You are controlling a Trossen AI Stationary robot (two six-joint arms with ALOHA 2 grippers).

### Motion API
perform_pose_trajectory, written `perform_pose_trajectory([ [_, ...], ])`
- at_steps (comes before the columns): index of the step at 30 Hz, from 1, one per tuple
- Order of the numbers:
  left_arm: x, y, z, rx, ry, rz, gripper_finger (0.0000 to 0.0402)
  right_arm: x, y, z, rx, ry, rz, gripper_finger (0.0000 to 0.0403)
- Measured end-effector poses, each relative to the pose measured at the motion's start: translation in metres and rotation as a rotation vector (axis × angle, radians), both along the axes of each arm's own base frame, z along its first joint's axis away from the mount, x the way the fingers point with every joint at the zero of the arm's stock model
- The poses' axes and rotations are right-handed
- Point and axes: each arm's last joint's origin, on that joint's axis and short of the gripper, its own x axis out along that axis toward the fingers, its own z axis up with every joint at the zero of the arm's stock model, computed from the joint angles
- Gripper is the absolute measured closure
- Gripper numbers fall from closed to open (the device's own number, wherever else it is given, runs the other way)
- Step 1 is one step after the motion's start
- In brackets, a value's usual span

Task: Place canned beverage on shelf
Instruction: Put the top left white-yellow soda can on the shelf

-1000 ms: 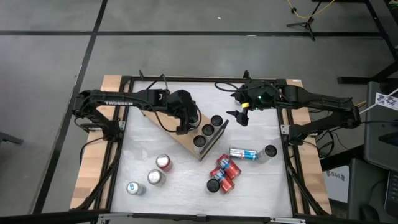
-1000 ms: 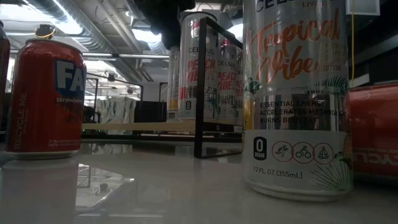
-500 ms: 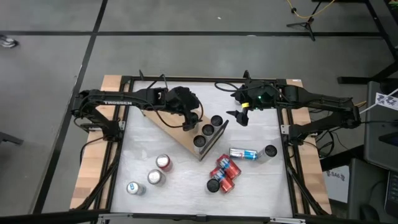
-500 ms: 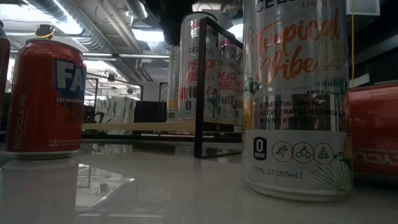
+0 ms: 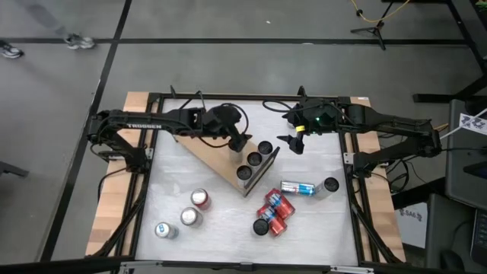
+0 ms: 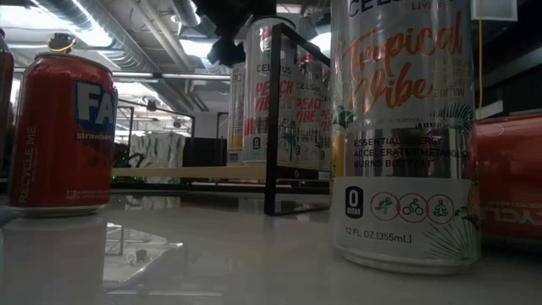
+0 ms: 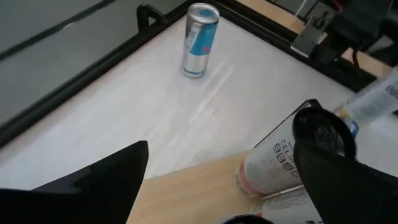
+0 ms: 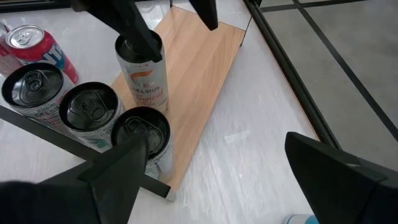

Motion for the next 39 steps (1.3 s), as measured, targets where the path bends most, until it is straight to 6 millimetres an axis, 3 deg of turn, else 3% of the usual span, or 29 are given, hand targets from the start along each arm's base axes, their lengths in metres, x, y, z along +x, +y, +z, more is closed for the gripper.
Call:
perform_pose_trajectory([
  [9,-0.009,-0.006,-0.003,-0.117,0.006,0.186,0.0008,0.0,0.0,0.0,0.0,0.0,0.0,0.0029],
  [20,-0.038,-0.034,0.016,-0.126,-0.044,0.343,0.0008,0.0,0.0,0.0,0.002,0.0,0.001,0.0029],
  [39,-0.017,-0.068,-0.005,-0.08,-0.06,0.344,0.0008,0.0,0.0,0.0,0.0,0.001,-0.001,0.0029],
])
